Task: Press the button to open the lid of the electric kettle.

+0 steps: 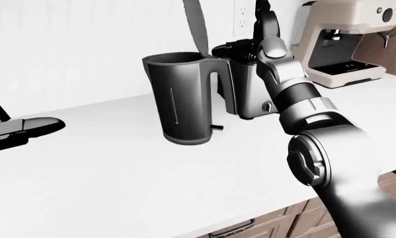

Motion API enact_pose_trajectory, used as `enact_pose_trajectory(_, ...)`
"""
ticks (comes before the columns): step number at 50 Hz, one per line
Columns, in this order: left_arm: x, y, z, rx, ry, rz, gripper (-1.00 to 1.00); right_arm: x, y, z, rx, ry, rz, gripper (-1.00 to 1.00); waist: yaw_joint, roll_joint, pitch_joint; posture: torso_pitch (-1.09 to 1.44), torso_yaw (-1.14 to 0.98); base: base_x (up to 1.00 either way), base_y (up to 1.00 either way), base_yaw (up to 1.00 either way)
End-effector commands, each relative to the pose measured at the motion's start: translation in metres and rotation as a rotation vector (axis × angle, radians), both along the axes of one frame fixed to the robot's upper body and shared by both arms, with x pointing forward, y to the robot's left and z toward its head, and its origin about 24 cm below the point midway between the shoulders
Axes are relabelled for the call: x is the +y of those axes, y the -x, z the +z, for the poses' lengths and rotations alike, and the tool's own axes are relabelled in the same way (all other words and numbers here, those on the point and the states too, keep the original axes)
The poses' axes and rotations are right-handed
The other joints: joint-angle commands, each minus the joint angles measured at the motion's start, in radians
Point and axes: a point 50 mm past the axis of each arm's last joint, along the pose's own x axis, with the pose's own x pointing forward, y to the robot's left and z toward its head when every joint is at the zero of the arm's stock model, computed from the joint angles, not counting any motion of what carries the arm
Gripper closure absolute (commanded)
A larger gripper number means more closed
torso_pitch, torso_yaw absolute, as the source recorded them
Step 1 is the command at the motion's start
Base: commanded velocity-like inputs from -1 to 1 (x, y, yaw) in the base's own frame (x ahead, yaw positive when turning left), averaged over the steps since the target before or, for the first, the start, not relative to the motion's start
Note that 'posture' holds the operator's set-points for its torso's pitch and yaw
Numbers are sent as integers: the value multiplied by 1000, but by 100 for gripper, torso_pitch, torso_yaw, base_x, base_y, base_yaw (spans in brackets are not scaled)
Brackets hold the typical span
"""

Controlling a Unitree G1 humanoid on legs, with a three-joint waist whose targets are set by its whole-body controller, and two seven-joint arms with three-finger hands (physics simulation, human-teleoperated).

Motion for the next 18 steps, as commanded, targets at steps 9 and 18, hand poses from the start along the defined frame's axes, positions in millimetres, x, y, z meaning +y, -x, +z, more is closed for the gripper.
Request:
enact_pose_trajectory(9, -1, 4, 9, -55, -30, 5, -100, -1, 4, 24, -106, -1, 4, -100, 0, 4, -11, -40, 0, 0, 0, 0)
enact_pose_trajectory(18, -1, 5, 9, -54, -32, 5, -100, -7, 2, 7, -84, 36, -2, -100, 3, 1, -15, -40, 0, 0, 0, 0)
